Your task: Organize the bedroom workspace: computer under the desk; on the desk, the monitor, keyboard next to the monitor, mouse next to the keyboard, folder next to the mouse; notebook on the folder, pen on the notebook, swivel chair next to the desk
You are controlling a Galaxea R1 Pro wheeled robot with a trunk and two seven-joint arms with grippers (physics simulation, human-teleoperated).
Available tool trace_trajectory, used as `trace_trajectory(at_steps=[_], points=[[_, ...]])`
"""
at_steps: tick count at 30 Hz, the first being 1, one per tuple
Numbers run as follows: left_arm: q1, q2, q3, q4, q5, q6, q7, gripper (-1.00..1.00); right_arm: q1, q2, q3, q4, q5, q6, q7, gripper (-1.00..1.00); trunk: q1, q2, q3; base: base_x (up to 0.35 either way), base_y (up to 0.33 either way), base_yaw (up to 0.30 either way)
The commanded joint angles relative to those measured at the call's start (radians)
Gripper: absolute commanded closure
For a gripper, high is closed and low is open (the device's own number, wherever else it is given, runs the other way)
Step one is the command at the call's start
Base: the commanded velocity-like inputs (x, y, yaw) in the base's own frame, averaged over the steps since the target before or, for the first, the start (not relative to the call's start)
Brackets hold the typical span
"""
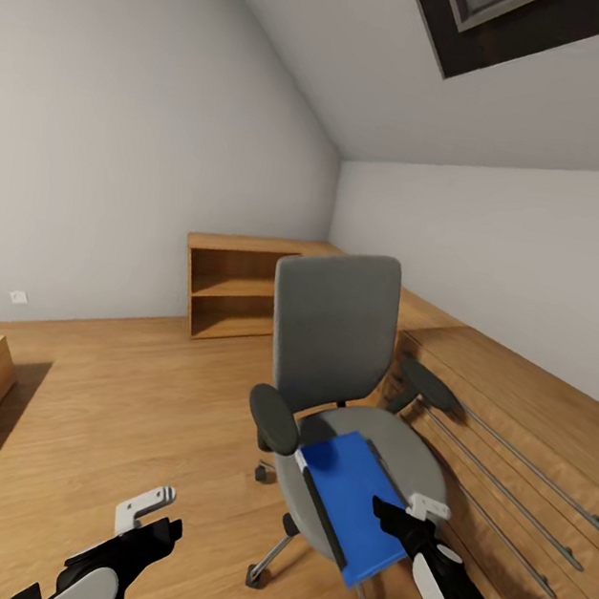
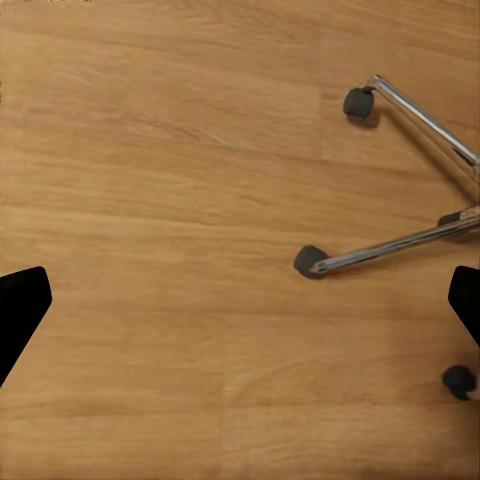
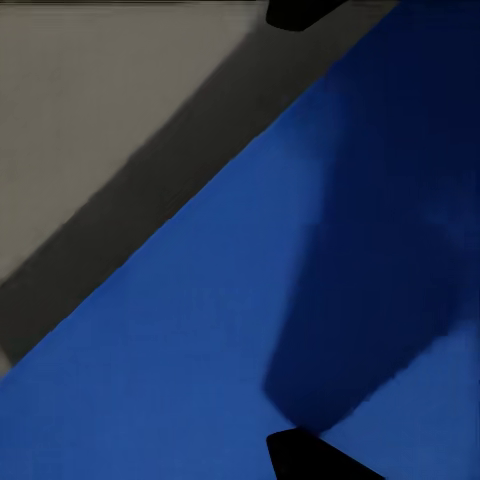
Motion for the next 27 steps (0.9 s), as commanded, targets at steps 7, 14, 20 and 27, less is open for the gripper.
trace_trajectory(at_steps=[7, 14, 20, 27], points=[[-0.001, 0.0, -0.001, 0.0, 0.0, 0.008, 0.006, -1.0, 0.0, -0.001, 0.005, 0.03, -0.008, 0.003, -0.001, -1.0, -0.027, 0.049, 0.021, 0.0, 0.0, 0.0], [-0.001, -0.001, -0.009, 0.007, 0.0, 0.008, 0.006, -1.0, 0.0, -0.001, 0.005, 0.03, -0.008, 0.003, -0.001, -1.0, -0.054, 0.098, 0.043, 0.0, 0.0, 0.0], [-0.001, -0.002, -0.014, 0.01, -0.001, 0.008, 0.006, -1.0, 0.0, -0.001, 0.005, 0.03, -0.008, 0.003, -0.001, -1.0, -0.077, 0.14, 0.062, 0.0, 0.0, 0.0], [-0.001, -0.002, -0.017, 0.01, -0.001, 0.008, 0.006, -1.0, 0.0, -0.001, 0.005, 0.03, -0.008, 0.003, -0.001, -1.0, -0.104, 0.189, 0.083, 0.0, 0.0, 0.0]])
